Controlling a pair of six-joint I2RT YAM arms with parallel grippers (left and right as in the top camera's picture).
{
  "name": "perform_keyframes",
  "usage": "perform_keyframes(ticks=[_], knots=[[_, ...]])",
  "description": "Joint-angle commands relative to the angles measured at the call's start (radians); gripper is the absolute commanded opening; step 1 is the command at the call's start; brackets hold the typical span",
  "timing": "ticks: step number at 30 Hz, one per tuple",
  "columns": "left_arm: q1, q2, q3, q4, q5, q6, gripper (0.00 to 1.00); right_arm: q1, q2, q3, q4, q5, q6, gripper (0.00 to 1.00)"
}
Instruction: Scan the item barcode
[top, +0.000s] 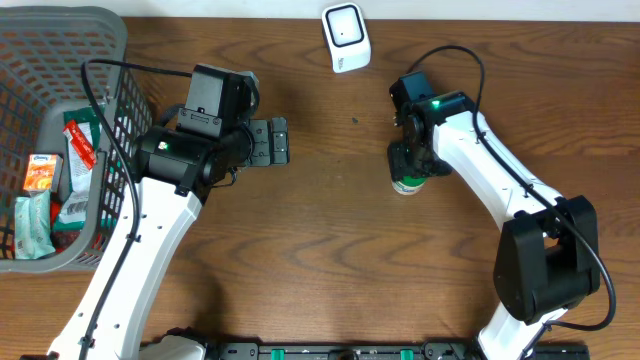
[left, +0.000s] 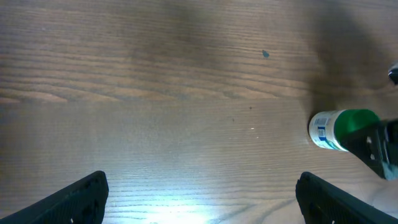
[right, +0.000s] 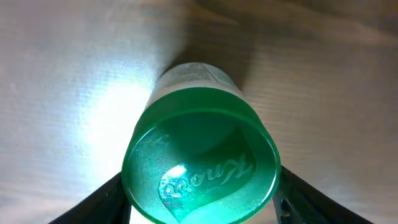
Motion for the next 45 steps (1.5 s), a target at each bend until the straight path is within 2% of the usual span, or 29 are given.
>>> perform_keyframes(ticks=[1, 3, 4, 5, 8, 11, 14, 17, 20, 23, 29, 35, 39, 43, 45], knots=[[0.004, -0.009, 0.013, -0.003, -0.006, -0.002, 0.96, 0.013, -0.018, -0.006, -0.018, 0.014, -0.339, 0.72], [0.004, -0.009, 0.013, -0.003, -0.006, -0.002, 0.96, 0.013, -0.019, -0.004, -0.023, 0.019, -0.421, 0.88], [0.004, -0.009, 0.013, -0.003, -0.006, -0.002, 0.97, 0.013, -0.021, 0.002, -0.022, 0.031, -0.424, 0.91], [0.004, -0.009, 0.013, -0.003, -0.006, -0.002, 0.97, 0.013, -0.023, 0.011, -0.021, 0.034, -0.410, 0.99], [0.004, -0.009, 0.013, -0.003, -0.006, -0.002, 0.96, 0.013, -0.035, 0.057, -0.012, 0.032, -0.225, 0.99], [0.004, -0.009, 0.013, -0.003, -0.006, -0.002, 0.96, 0.005, -0.055, 0.091, -0.026, 0.029, 0.085, 0.99], [0.004, -0.009, 0.013, -0.003, -0.006, -0.002, 0.96, -0.007, -0.060, 0.090, -0.040, -0.027, 0.278, 0.99], [0.004, -0.009, 0.013, -0.003, -0.006, -0.002, 0.96, -0.014, -0.058, 0.077, -0.040, -0.073, 0.362, 0.99], [0.004, -0.009, 0.013, -0.003, -0.006, -0.002, 0.96, -0.015, -0.058, 0.050, -0.039, -0.073, 0.457, 0.93], [0.004, -0.009, 0.013, -0.003, -0.006, -0.002, 0.96, -0.011, -0.058, 0.010, -0.025, -0.070, 0.557, 0.96], [0.004, -0.009, 0.013, -0.003, -0.006, -0.002, 0.96, -0.008, -0.058, -0.089, 0.076, -0.058, 0.645, 0.97], [0.004, -0.009, 0.013, -0.003, -0.006, -0.002, 0.96, -0.008, -0.058, -0.139, 0.148, -0.056, 0.645, 0.89], [0.004, -0.009, 0.013, -0.003, -0.006, -0.002, 0.96, -0.009, -0.061, -0.139, 0.143, -0.057, 0.639, 0.76], [0.004, -0.009, 0.013, -0.003, -0.006, -0.002, 0.96, -0.009, -0.061, -0.139, 0.148, -0.043, 0.550, 0.63], [0.004, -0.009, 0.013, -0.003, -0.006, -0.002, 0.96, -0.009, -0.061, -0.139, 0.148, -0.032, 0.511, 0.62]])
